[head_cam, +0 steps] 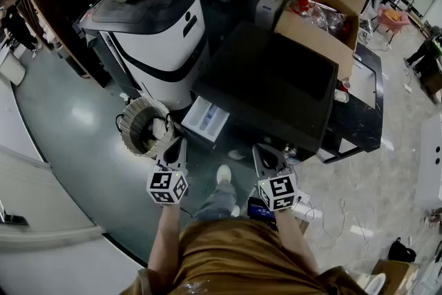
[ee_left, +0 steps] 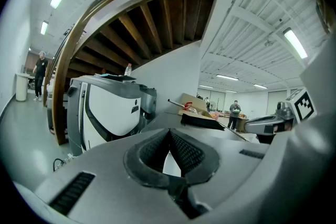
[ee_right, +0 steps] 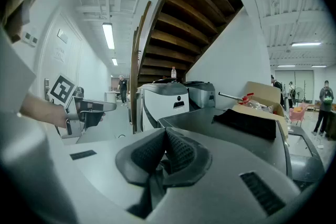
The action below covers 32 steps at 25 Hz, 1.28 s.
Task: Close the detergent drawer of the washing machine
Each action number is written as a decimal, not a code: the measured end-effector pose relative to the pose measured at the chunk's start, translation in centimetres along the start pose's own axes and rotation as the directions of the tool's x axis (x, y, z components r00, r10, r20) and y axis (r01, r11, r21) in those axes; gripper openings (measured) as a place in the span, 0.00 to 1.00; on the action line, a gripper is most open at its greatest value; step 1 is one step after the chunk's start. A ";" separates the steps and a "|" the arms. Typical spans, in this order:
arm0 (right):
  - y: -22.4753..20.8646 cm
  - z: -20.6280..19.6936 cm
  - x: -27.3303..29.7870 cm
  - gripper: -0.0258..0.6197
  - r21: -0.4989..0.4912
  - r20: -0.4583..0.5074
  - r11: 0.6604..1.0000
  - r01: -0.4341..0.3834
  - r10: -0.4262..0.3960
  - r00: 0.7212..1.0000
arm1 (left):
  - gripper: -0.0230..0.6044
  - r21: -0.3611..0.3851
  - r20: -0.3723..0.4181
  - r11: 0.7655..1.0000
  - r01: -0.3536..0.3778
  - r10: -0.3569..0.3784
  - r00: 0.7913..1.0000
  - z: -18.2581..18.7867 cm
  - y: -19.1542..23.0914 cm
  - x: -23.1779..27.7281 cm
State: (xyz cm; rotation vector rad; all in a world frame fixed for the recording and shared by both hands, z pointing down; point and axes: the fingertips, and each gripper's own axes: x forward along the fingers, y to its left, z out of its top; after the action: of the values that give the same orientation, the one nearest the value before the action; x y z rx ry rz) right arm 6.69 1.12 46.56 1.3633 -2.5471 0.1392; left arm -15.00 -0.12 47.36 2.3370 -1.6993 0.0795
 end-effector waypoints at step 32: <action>0.0 -5.0 5.7 0.06 -0.007 -0.170 0.997 -0.073 0.071 0.983 | 0.30 -0.022 -0.227 0.995 0.098 -0.100 0.969 -9.7 3.3 4.5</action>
State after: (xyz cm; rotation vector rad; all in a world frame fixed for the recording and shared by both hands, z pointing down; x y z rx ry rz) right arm 4.51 -2.48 52.92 1.2005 -2.4513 0.2406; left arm -15.68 -2.94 58.17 2.2995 -1.4692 0.3073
